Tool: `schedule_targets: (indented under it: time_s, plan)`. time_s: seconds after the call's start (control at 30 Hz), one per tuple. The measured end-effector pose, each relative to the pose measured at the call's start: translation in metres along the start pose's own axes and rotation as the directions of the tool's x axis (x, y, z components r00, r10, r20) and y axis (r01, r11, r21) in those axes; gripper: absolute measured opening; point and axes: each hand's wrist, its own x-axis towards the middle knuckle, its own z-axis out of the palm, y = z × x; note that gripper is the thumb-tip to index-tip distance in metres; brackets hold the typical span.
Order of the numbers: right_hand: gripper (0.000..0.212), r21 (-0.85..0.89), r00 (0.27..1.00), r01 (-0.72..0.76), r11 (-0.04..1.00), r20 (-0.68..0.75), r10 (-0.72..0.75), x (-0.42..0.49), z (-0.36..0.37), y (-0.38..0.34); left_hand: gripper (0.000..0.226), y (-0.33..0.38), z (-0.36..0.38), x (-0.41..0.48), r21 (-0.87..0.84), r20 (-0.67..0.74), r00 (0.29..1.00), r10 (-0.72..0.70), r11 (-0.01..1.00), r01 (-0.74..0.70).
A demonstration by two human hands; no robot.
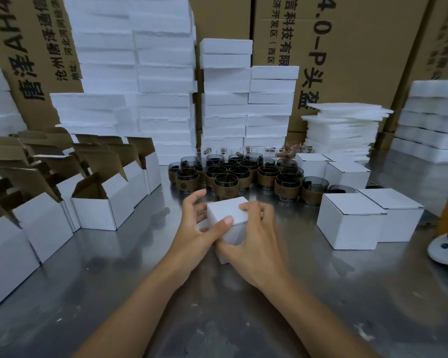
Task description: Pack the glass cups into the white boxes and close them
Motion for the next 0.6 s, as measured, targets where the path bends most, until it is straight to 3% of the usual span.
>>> schedule_targets:
  time_s: [0.07,0.17,0.33,0.6]
  plan:
    - [0.065,-0.01,1.0,-0.013,1.0,0.01,0.013,0.004,-0.005,0.0,0.064,0.002,0.0,0.001,-0.006,-0.012,0.999,-0.032,0.999,0.032]
    - [0.064,0.123,0.996,-0.089,0.988,0.033,0.086,0.019,-0.019,0.001,0.049,-0.001,0.0,0.006,-0.086,-0.044,0.997,-0.069,0.994,0.065]
    - [0.076,0.262,0.988,-0.073,0.962,-0.114,0.106,0.076,-0.073,0.012,0.013,-0.006,0.003,0.016,-0.055,-0.126,0.989,-0.083,0.996,0.076]
    - [0.087,0.117,0.95,-0.145,0.982,-0.261,0.172,0.173,-0.138,0.078,0.013,-0.022,-0.007,0.03,0.006,-0.134,0.987,-0.091,0.996,0.093]
